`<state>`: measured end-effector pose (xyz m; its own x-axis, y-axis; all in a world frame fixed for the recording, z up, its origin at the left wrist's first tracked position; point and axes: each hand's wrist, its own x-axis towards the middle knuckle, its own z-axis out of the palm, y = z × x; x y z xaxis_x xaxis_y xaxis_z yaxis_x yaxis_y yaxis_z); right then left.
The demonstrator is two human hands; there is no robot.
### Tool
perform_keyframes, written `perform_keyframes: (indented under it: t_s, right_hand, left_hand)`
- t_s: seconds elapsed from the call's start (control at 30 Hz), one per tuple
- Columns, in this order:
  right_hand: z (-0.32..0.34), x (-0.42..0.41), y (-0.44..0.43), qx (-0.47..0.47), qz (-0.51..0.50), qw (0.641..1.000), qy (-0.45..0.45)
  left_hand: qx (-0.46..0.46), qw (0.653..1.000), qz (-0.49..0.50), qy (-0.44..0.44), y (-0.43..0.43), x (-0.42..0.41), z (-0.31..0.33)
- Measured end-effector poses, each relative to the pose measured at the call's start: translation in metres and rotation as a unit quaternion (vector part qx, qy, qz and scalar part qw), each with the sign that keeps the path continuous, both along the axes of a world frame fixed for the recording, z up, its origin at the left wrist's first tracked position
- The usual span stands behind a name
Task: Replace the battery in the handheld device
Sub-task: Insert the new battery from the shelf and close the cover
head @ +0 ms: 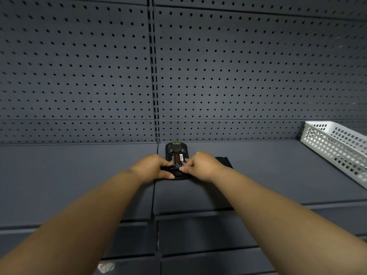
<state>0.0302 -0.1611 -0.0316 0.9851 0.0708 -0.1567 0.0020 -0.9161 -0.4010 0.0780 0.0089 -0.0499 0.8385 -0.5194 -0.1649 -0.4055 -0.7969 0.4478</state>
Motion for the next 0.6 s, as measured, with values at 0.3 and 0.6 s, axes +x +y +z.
perform_keyframes:
  t_s: [0.3, 0.6]
  right_hand:
    - [0.008, 0.005, -0.029, 0.006, -0.012, 1.000, 0.000]
    - [0.013, 0.005, -0.090, -0.104, -0.058, 0.983, 0.137]
  left_hand:
    - [0.047, 0.999, 0.000, -0.008, -0.006, 0.002, 0.012]
    - [0.041, 0.999, -0.002, 0.003, -0.004, 0.004, 0.020]
